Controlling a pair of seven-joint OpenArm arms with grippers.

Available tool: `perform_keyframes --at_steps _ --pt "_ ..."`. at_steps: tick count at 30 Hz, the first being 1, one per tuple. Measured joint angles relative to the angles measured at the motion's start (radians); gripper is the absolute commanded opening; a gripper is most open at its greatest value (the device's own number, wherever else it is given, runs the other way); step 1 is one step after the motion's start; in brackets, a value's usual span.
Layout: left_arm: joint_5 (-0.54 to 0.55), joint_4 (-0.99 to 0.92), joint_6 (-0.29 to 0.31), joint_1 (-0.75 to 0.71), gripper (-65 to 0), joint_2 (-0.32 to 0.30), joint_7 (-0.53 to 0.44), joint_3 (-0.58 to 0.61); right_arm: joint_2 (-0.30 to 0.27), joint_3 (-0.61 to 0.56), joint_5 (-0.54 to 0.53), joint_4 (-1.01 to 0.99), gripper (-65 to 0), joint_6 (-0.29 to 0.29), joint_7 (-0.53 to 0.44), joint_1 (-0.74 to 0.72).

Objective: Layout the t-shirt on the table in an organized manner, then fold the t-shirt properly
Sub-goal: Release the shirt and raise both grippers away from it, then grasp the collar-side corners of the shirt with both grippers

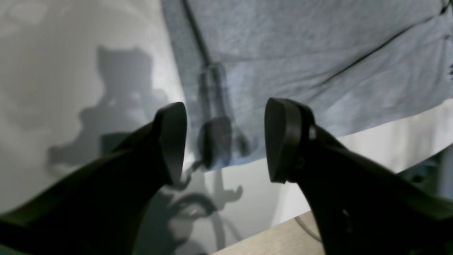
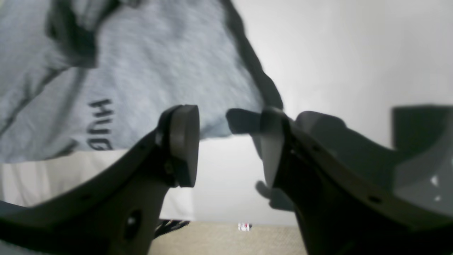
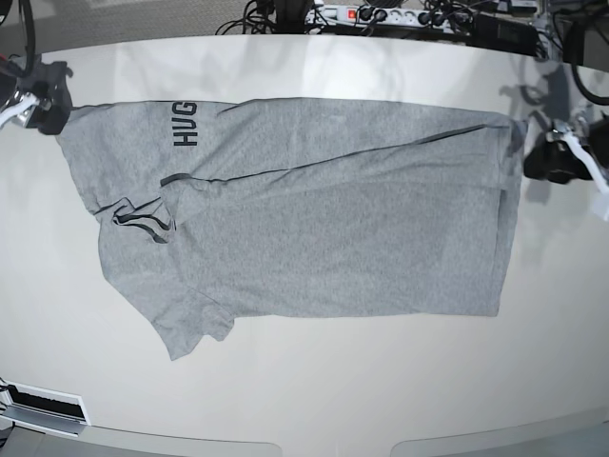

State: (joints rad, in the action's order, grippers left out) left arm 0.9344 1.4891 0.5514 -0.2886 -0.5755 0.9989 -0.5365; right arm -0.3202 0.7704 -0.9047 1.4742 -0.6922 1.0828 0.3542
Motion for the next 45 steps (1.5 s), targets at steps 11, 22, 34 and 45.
perform_keyframes --at_steps 11,22,34,45 --pt "0.174 0.0 0.139 0.005 -65.0 0.043 0.049 0.024 -0.004 -0.167 -0.208 0.0 -65.0 0.0 0.115 -0.09" --pt "0.069 0.0 0.139 0.048 -65.0 0.042 0.061 0.231 -0.018 -0.483 0.273 0.0 -65.0 0.0 -0.028 -0.163" --pt "-0.375 0.0 0.141 0.097 -65.0 0.043 -0.238 0.432 -0.018 -0.488 0.295 0.0 -65.0 0.0 -0.103 -0.189" --pt "-0.489 -0.117 0.055 0.106 -65.0 0.042 -0.367 0.537 -0.023 -0.649 0.558 -0.051 -65.0 0.0 -0.254 -0.193"
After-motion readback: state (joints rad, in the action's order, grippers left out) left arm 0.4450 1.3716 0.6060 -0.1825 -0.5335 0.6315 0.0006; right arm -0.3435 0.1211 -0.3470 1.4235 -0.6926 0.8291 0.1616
